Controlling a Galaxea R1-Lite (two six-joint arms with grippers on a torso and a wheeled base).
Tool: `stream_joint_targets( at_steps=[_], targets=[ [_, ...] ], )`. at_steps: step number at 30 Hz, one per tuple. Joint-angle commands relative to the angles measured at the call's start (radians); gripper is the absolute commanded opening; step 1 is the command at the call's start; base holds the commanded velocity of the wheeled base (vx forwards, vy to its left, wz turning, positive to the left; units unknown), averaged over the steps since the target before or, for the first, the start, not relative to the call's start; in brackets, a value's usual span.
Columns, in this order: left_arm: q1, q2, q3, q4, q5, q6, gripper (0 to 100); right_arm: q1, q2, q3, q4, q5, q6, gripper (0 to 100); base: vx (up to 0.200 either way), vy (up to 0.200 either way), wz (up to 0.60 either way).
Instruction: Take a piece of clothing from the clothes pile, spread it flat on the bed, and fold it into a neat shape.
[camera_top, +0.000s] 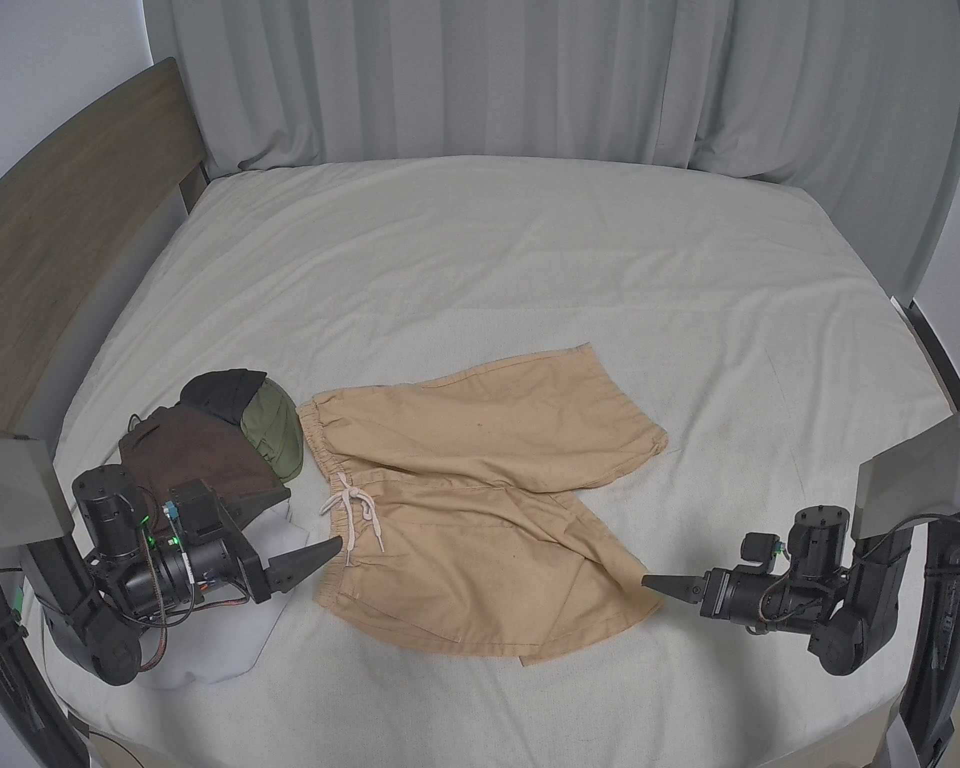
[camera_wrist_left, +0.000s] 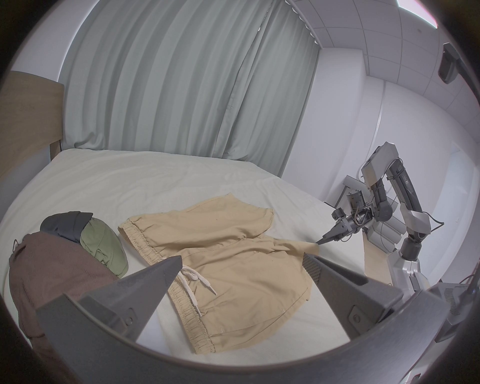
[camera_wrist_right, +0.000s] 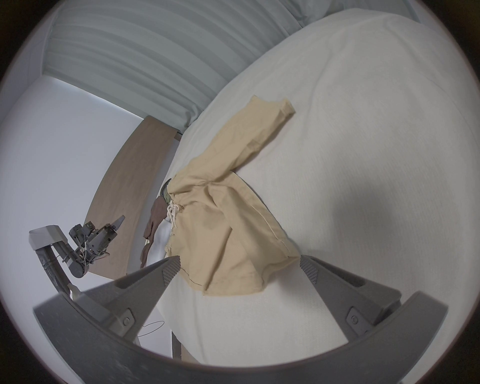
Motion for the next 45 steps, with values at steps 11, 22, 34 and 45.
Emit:
stream_joint_targets(
  at_steps=[11, 22, 34, 45],
  targets=[
    [-0.002, 0.005, -0.001, -0.001, 0.001, 0.001, 100, 0.068, 0.1, -0.009, 0.0, -0.031, 0.015, 100, 0.0, 0.0, 0.0],
    [-0.004, 0.019, 0.0, -0.001, 0.001, 0.006, 100, 0.077, 0.072, -0.084, -0.003, -0.036, 0.109, 100, 0.0, 0.0, 0.0],
    [-0.004, 0.021, 0.002, -0.001, 0.001, 0.009, 100, 0.044, -0.011, -0.094, 0.0, -0.056, 0.109, 100, 0.0, 0.0, 0.0],
    [-0.005, 0.022, 0.003, -0.001, 0.001, 0.009, 100, 0.042, -0.009, -0.09, 0.0, -0.059, 0.107, 100, 0.0, 0.0, 0.0]
  ],
)
